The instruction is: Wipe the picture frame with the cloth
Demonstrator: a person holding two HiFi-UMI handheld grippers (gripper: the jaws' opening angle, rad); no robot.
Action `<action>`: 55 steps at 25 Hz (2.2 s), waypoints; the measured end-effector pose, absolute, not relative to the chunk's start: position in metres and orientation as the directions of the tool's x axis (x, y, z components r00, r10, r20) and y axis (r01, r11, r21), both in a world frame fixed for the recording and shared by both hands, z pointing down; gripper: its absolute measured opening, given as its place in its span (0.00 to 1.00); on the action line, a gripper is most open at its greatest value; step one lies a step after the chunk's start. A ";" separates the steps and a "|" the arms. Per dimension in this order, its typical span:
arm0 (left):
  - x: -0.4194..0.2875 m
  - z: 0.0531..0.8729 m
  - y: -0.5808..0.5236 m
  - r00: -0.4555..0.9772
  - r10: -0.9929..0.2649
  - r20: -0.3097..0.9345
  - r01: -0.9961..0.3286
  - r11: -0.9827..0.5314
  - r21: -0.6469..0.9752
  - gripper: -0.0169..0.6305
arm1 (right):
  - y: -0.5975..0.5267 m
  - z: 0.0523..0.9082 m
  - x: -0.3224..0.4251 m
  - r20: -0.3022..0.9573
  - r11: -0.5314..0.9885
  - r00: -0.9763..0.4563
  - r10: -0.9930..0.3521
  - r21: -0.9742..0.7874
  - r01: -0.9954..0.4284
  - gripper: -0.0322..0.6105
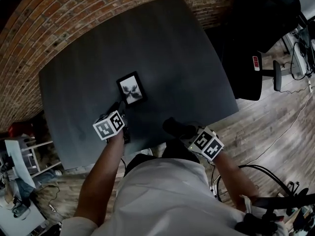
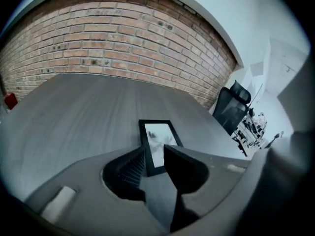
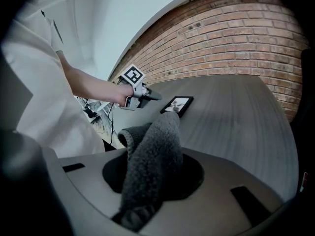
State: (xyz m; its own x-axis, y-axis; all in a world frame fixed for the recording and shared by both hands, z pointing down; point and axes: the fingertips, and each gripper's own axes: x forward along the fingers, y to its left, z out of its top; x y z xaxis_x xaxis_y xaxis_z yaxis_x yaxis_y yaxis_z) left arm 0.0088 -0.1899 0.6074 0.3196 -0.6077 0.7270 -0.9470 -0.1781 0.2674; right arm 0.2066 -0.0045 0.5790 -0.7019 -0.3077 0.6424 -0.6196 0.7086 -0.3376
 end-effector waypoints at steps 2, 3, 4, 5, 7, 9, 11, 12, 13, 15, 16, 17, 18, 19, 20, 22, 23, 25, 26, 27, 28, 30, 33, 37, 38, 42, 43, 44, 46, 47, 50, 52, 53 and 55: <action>0.010 0.590 -0.172 0.398 -0.611 0.684 -0.915 -0.216 0.340 0.21 | -0.004 0.573 0.199 0.643 0.708 -0.691 -0.332 -0.314 -0.632 0.18; 0.011 0.580 -0.161 0.439 -0.609 0.661 -0.895 -0.234 0.379 0.20 | -0.002 0.570 0.194 0.645 0.710 -0.684 -0.340 -0.301 -0.637 0.17; 0.011 0.571 -0.147 0.476 -0.604 0.639 -0.875 -0.251 0.414 0.19 | 0.001 0.568 0.189 0.648 0.713 -0.679 -0.347 -0.289 -0.639 0.17; 0.011 0.560 -0.133 0.511 -0.599 0.617 -0.854 -0.274 0.442 0.17 | 0.005 0.565 0.184 0.649 0.715 -0.674 -0.352 -0.279 -0.642 0.17; 0.011 0.537 -0.101 0.588 -0.579 0.565 -0.805 -0.350 0.479 0.08 | 0.016 0.556 0.171 0.643 0.714 -0.671 -0.369 -0.266 -0.648 0.17; 0.008 0.514 -0.066 0.668 -0.548 0.504 -0.742 -0.438 0.507 0.05 | 0.030 0.545 0.156 0.633 0.712 -0.669 -0.390 -0.253 -0.655 0.17; -0.004 0.494 -0.034 0.719 -0.521 0.461 -0.695 -0.504 0.513 0.05 | 0.044 0.534 0.139 0.625 0.712 -0.662 -0.414 -0.230 -0.663 0.17; -0.012 0.486 -0.019 0.735 -0.509 0.448 -0.678 -0.530 0.509 0.05 | 0.050 0.530 0.131 0.623 0.712 -0.657 -0.424 -0.219 -0.667 0.17; -0.022 0.479 -0.004 0.748 -0.498 0.440 -0.664 -0.553 0.503 0.05 | 0.058 0.527 0.121 0.622 0.710 -0.653 -0.432 -0.211 -0.672 0.17; -0.044 0.469 0.028 0.768 -0.472 0.433 -0.640 -0.590 0.492 0.05 | 0.076 0.521 0.101 0.625 0.707 -0.646 -0.438 -0.204 -0.677 0.17; -0.054 0.466 0.044 0.776 -0.458 0.434 -0.630 -0.604 0.488 0.05 | 0.086 0.518 0.091 0.625 0.707 -0.645 -0.440 -0.202 -0.678 0.17; -0.064 0.465 0.059 0.783 -0.442 0.438 -0.620 -0.617 0.485 0.05 | 0.096 0.516 0.081 0.625 0.707 -0.644 -0.442 -0.200 -0.679 0.17; -0.072 0.466 0.074 0.789 -0.425 0.444 -0.610 -0.629 0.482 0.05 | 0.106 0.513 0.072 0.624 0.705 -0.642 -0.445 -0.197 -0.681 0.17; -0.078 0.469 0.089 0.794 -0.406 0.452 -0.601 -0.639 0.480 0.05 | 0.117 0.511 0.064 0.625 0.703 -0.639 -0.449 -0.195 -0.684 0.17; -0.082 0.471 0.103 0.799 -0.388 0.459 -0.591 -0.648 0.480 0.05 | 0.128 0.510 0.058 0.625 0.699 -0.637 -0.451 -0.196 -0.688 0.17; -0.087 0.475 0.127 0.807 -0.358 0.469 -0.573 -0.666 0.478 0.05 | 0.149 0.508 0.047 0.626 0.692 -0.633 -0.455 -0.200 -0.694 0.17; -0.088 0.475 0.137 0.811 -0.347 0.471 -0.565 -0.674 0.476 0.05 | 0.158 0.507 0.042 0.626 0.691 -0.634 -0.454 -0.201 -0.694 0.17; -0.088 0.473 0.150 0.818 -0.337 0.467 -0.552 -0.690 0.468 0.05 | 0.173 0.503 0.033 0.625 0.701 -0.639 -0.447 -0.199 -0.685 0.17; -0.088 0.470 0.155 0.820 -0.338 0.462 -0.547 -0.699 0.460 0.05 | 0.179 0.501 0.029 0.626 0.710 -0.642 -0.443 -0.191 -0.677 0.17; -0.088 0.467 0.159 0.821 -0.343 0.457 -0.546 -0.707 0.449 0.05 | 0.183 0.499 0.026 0.625 0.720 -0.644 -0.441 -0.182 -0.670 0.17; -0.088 0.464 0.161 0.820 -0.351 0.452 -0.547 -0.713 0.439 0.05 | 0.185 0.496 0.023 0.623 0.728 -0.647 -0.440 -0.174 -0.663 0.17; -0.090 0.458 0.164 0.815 -0.373 0.445 -0.559 -0.710 0.428 0.05 | 0.189 0.489 0.015 0.610 0.742 -0.661 -0.437 -0.172 -0.649 0.17; -0.086 0.452 0.169 0.799 -0.402 0.448 -0.585 -0.694 0.421 0.05 | 0.199 0.478 0.007 0.593 0.773 -0.689 -0.417 -0.167 -0.612 0.17; -0.067 0.445 0.174 0.792 -0.412 0.450 -0.596 -0.680 0.427 0.05 | 0.212 0.468 0.016 0.590 0.792 -0.704 -0.396 -0.169 -0.587 0.17; -0.061 0.443 0.176 0.791 -0.414 0.449 -0.597 -0.680 0.425 0.05 | 0.215 0.467 0.019 0.586 0.797 -0.709 -0.392 -0.170 -0.580 0.17; -0.026 0.441 0.190 0.793 -0.409 0.451 -0.592 -0.692 0.414 0.05 | 0.234 0.473 0.049 0.586 0.800 -0.713 -0.385 -0.173 -0.575 0.17; -0.015 0.442 0.194 0.797 -0.406 0.448 -0.587 -0.695 0.415 0.05 | 0.240 0.475 0.058 0.591 0.798 -0.708 -0.387 -0.169 -0.578 0.17; -0.005 0.442 0.198 0.800 -0.401 0.445 -0.582 -0.700 0.415 0.05 | 0.244 0.477 0.066 0.594 0.798 -0.704 -0.389 -0.164 -0.579 0.17; 0.013 0.442 0.209 0.806 -0.387 0.448 -0.570 -0.713 0.409 0.05 | 0.253 0.479 0.080 0.592 0.798 -0.703 -0.394 -0.159 -0.582 0.17; 0.020 0.443 0.215 0.806 -0.381 0.453 -0.566 -0.720 0.401 0.05 | 0.257 0.480 0.085 0.587 0.796 -0.705 -0.397 -0.162 -0.584 0.17; 0.032 0.443 0.225 0.797 -0.381 0.468 -0.571 -0.727 0.381 0.05 | 0.266 0.481 0.098 0.575 0.792 -0.709 -0.408 -0.164 -0.588 0.17; 0.038 0.447 0.227 0.791 -0.381 0.479 -0.578 -0.722 0.380 0.05 | 0.268 0.481 0.106 0.573 0.794 -0.708 -0.412 -0.157 -0.588 0.17; 0.041 0.449 0.229 0.788 -0.378 0.486 -0.580 -0.721 0.380 0.05 | 0.270 0.482 0.110 0.568 0.794 -0.711 -0.414 -0.157 -0.587 0.17; 0.048 0.451 0.235 0.784 -0.370 0.499 -0.579 -0.725 0.373 0.05 | 0.276 0.482 0.118 0.558 0.791 -0.716 -0.419 -0.162 -0.589 0.17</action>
State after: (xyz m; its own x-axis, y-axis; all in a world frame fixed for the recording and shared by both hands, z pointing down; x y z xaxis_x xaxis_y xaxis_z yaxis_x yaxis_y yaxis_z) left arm 0.0479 0.2355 0.4508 0.7837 -0.3698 0.4991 -0.5793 -0.7250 0.3725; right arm 0.1177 0.2763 0.4824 -0.7162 -0.4193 0.5579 -0.5894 0.7914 -0.1619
